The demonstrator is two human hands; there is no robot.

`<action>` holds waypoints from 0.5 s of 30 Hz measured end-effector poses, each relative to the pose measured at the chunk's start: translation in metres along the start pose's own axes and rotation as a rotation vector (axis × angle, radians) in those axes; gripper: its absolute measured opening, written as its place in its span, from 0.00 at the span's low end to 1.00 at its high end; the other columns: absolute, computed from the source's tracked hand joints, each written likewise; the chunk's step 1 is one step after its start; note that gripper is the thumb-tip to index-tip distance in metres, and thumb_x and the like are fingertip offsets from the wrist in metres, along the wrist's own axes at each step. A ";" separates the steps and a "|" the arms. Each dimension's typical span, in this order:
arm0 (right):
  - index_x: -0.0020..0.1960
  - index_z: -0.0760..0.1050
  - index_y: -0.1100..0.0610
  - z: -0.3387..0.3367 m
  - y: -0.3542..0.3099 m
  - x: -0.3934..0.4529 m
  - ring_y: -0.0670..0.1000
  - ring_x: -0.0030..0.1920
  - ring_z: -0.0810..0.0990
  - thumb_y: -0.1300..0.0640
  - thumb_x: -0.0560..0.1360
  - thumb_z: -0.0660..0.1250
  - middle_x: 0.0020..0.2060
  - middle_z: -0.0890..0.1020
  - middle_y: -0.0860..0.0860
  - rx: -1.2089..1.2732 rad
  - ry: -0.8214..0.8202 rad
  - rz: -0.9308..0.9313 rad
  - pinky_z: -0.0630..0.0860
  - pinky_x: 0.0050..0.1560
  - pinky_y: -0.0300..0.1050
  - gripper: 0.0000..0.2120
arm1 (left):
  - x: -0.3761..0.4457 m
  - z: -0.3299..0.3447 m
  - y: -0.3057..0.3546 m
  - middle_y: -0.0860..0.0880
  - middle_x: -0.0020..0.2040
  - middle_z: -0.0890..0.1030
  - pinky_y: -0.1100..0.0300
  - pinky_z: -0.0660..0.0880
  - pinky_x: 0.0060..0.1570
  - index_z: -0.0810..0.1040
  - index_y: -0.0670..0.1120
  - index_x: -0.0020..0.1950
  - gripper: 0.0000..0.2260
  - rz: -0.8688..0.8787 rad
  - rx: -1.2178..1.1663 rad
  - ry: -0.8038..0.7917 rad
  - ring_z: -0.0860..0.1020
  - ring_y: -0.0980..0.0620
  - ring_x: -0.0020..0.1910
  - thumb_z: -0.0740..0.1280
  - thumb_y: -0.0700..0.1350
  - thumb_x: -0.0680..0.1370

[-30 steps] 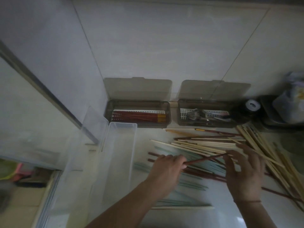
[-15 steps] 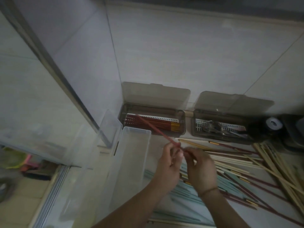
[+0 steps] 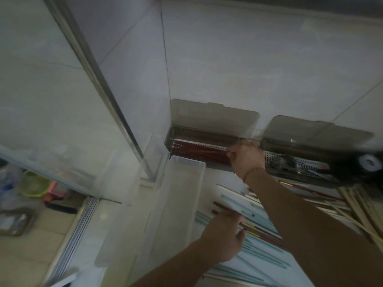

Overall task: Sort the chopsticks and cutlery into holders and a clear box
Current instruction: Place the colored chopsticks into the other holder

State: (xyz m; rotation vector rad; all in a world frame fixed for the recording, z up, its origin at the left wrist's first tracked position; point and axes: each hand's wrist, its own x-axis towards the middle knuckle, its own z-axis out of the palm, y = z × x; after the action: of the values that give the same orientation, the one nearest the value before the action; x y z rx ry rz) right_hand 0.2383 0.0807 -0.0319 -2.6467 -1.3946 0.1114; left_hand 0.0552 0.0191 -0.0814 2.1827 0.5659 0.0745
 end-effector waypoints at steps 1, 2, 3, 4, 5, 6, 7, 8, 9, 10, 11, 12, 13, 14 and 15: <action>0.60 0.78 0.49 0.004 0.003 0.000 0.57 0.56 0.76 0.54 0.78 0.62 0.57 0.78 0.54 0.088 0.013 0.015 0.72 0.58 0.49 0.13 | -0.001 0.002 -0.002 0.46 0.63 0.78 0.57 0.70 0.65 0.77 0.44 0.64 0.13 0.009 0.012 0.000 0.74 0.47 0.63 0.66 0.46 0.80; 0.61 0.78 0.51 0.007 0.008 -0.003 0.57 0.55 0.77 0.56 0.77 0.63 0.57 0.79 0.55 0.189 0.040 0.037 0.73 0.58 0.48 0.13 | -0.003 0.003 -0.004 0.45 0.64 0.78 0.58 0.69 0.65 0.77 0.44 0.63 0.13 0.022 0.027 0.007 0.74 0.47 0.63 0.66 0.46 0.80; 0.60 0.79 0.54 0.009 0.014 -0.007 0.58 0.54 0.78 0.59 0.77 0.63 0.56 0.80 0.56 0.275 0.079 0.041 0.73 0.57 0.46 0.13 | -0.003 0.003 -0.005 0.45 0.64 0.78 0.58 0.68 0.65 0.77 0.43 0.63 0.13 0.033 0.037 0.015 0.74 0.46 0.64 0.66 0.45 0.79; 0.58 0.80 0.56 0.011 0.021 -0.013 0.58 0.52 0.79 0.62 0.77 0.63 0.53 0.81 0.57 0.334 0.130 0.012 0.72 0.55 0.43 0.12 | -0.004 0.004 -0.006 0.44 0.64 0.78 0.59 0.68 0.65 0.78 0.43 0.62 0.13 0.052 0.036 0.030 0.74 0.46 0.63 0.67 0.45 0.79; 0.55 0.81 0.58 0.011 0.029 -0.019 0.57 0.49 0.80 0.64 0.76 0.63 0.50 0.81 0.57 0.365 0.181 -0.045 0.71 0.53 0.40 0.11 | -0.004 0.003 -0.007 0.44 0.63 0.78 0.59 0.68 0.64 0.78 0.43 0.62 0.13 0.061 0.036 0.041 0.75 0.45 0.62 0.67 0.44 0.78; 0.52 0.82 0.59 0.010 0.037 -0.026 0.56 0.47 0.80 0.65 0.75 0.64 0.47 0.82 0.56 0.371 0.222 -0.109 0.70 0.51 0.38 0.10 | -0.003 0.003 -0.008 0.44 0.62 0.79 0.59 0.69 0.64 0.79 0.43 0.61 0.12 0.068 0.044 0.052 0.76 0.45 0.61 0.67 0.44 0.78; 0.49 0.82 0.60 0.010 0.045 -0.034 0.54 0.44 0.79 0.66 0.75 0.64 0.44 0.81 0.55 0.374 0.259 -0.155 0.71 0.50 0.38 0.09 | -0.002 0.003 -0.009 0.44 0.61 0.79 0.58 0.71 0.63 0.79 0.43 0.60 0.12 0.069 0.050 0.058 0.76 0.45 0.60 0.66 0.44 0.78; 0.48 0.82 0.60 0.010 0.054 -0.041 0.53 0.43 0.79 0.66 0.74 0.64 0.42 0.81 0.54 0.384 0.291 -0.167 0.72 0.49 0.39 0.08 | -0.001 0.003 -0.010 0.45 0.60 0.80 0.57 0.72 0.62 0.80 0.43 0.59 0.11 0.076 0.046 0.066 0.77 0.46 0.59 0.66 0.44 0.78; 0.47 0.82 0.60 0.010 0.063 -0.049 0.52 0.42 0.78 0.66 0.75 0.65 0.42 0.81 0.54 0.411 0.315 -0.143 0.73 0.48 0.40 0.07 | 0.001 0.003 -0.010 0.45 0.59 0.80 0.56 0.74 0.61 0.80 0.43 0.58 0.11 0.081 0.039 0.070 0.77 0.46 0.58 0.66 0.43 0.78; 0.47 0.82 0.60 0.010 0.072 -0.059 0.52 0.42 0.78 0.65 0.75 0.65 0.42 0.81 0.54 0.445 0.335 -0.096 0.74 0.47 0.41 0.07 | 0.002 0.003 -0.010 0.45 0.58 0.79 0.56 0.74 0.60 0.80 0.43 0.58 0.11 0.087 0.034 0.076 0.77 0.47 0.57 0.65 0.43 0.78; 0.47 0.82 0.59 0.011 0.081 -0.069 0.52 0.42 0.78 0.63 0.75 0.64 0.43 0.81 0.54 0.462 0.358 -0.042 0.74 0.47 0.42 0.07 | 0.004 0.002 -0.009 0.46 0.58 0.79 0.56 0.74 0.59 0.80 0.43 0.59 0.11 0.086 0.046 0.070 0.76 0.48 0.57 0.65 0.43 0.78; 0.47 0.81 0.59 0.011 0.090 -0.082 0.51 0.42 0.78 0.61 0.75 0.63 0.43 0.81 0.54 0.457 0.384 0.000 0.74 0.47 0.42 0.08 | 0.006 0.001 -0.007 0.46 0.58 0.78 0.56 0.75 0.59 0.80 0.43 0.59 0.11 0.085 0.074 0.057 0.76 0.48 0.57 0.64 0.43 0.79; 0.47 0.81 0.59 0.012 0.100 -0.097 0.50 0.41 0.77 0.58 0.75 0.63 0.43 0.81 0.54 0.437 0.412 0.024 0.73 0.46 0.42 0.09 | 0.007 0.000 -0.007 0.46 0.58 0.78 0.55 0.75 0.57 0.80 0.44 0.60 0.12 0.087 0.108 0.049 0.76 0.47 0.57 0.64 0.44 0.79; 0.47 0.81 0.59 0.012 0.109 -0.113 0.49 0.41 0.76 0.56 0.75 0.62 0.42 0.81 0.53 0.418 0.437 0.039 0.73 0.45 0.42 0.10 | 0.009 0.000 -0.006 0.46 0.58 0.78 0.53 0.75 0.56 0.80 0.44 0.59 0.12 0.090 0.145 0.042 0.76 0.46 0.56 0.63 0.44 0.79; 0.47 0.81 0.60 0.013 0.117 -0.130 0.50 0.40 0.76 0.55 0.75 0.61 0.42 0.81 0.54 0.402 0.454 0.060 0.73 0.44 0.42 0.12 | 0.011 -0.001 -0.005 0.45 0.57 0.77 0.52 0.75 0.56 0.80 0.44 0.59 0.12 0.089 0.180 0.030 0.76 0.45 0.56 0.62 0.43 0.79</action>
State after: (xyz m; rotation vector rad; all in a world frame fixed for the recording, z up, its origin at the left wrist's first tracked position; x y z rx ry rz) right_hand 0.2579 -0.0901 -0.0647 -2.2005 -1.0199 -0.1747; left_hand 0.0634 0.0272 -0.0859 2.3857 0.5085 0.1071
